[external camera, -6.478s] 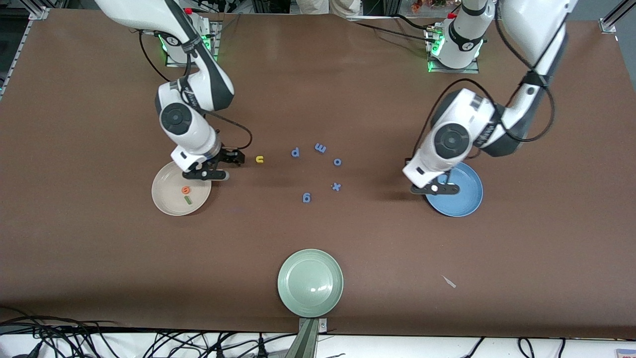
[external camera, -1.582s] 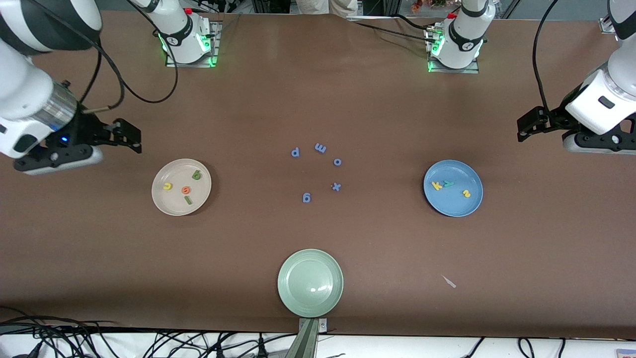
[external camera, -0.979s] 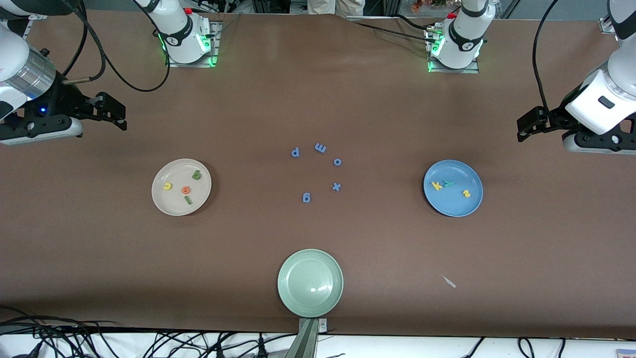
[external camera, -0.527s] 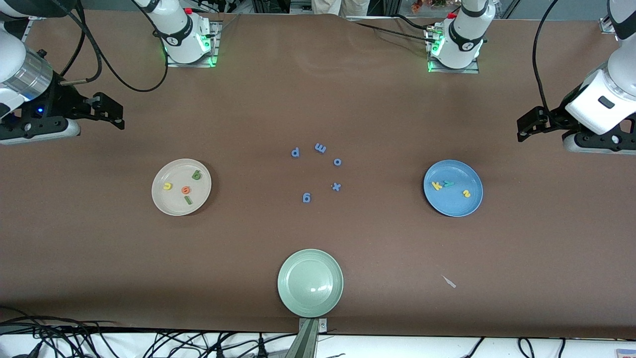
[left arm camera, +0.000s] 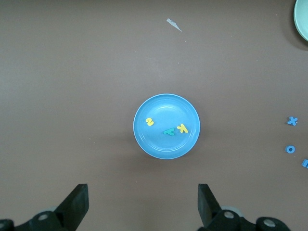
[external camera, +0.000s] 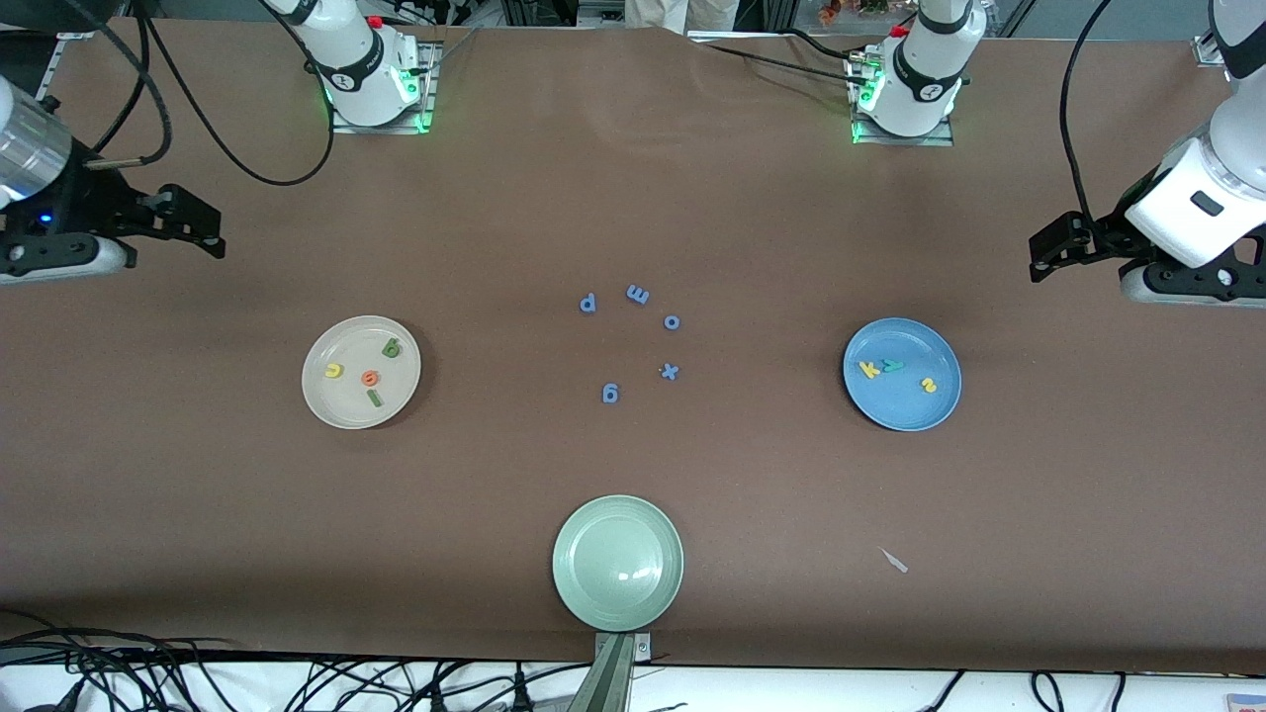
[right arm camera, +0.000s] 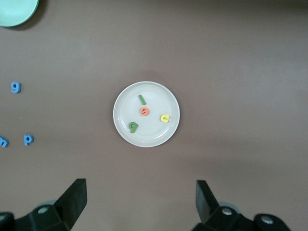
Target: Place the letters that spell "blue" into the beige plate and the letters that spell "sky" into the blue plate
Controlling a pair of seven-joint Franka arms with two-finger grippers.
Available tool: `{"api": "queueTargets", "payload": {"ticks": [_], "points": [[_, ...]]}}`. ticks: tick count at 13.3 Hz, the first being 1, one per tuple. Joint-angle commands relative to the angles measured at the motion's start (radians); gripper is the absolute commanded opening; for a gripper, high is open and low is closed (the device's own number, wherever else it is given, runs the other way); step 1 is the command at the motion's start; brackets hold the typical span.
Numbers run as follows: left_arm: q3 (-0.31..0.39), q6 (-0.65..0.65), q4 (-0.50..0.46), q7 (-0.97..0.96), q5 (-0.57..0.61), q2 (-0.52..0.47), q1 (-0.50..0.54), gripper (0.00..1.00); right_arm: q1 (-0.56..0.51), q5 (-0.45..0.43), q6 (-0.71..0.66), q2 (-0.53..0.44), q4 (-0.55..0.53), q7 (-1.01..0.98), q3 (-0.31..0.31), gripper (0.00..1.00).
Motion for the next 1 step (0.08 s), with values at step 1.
{"api": "queueTargets", "payload": {"ticks": [1], "points": [[0.006, 0.001, 0.003, -0.005, -0.016, -0.007, -0.005, 1.0, -0.007, -0.002, -0.016, 0.022, 0.042, -0.008, -0.014, 1.0]]}}
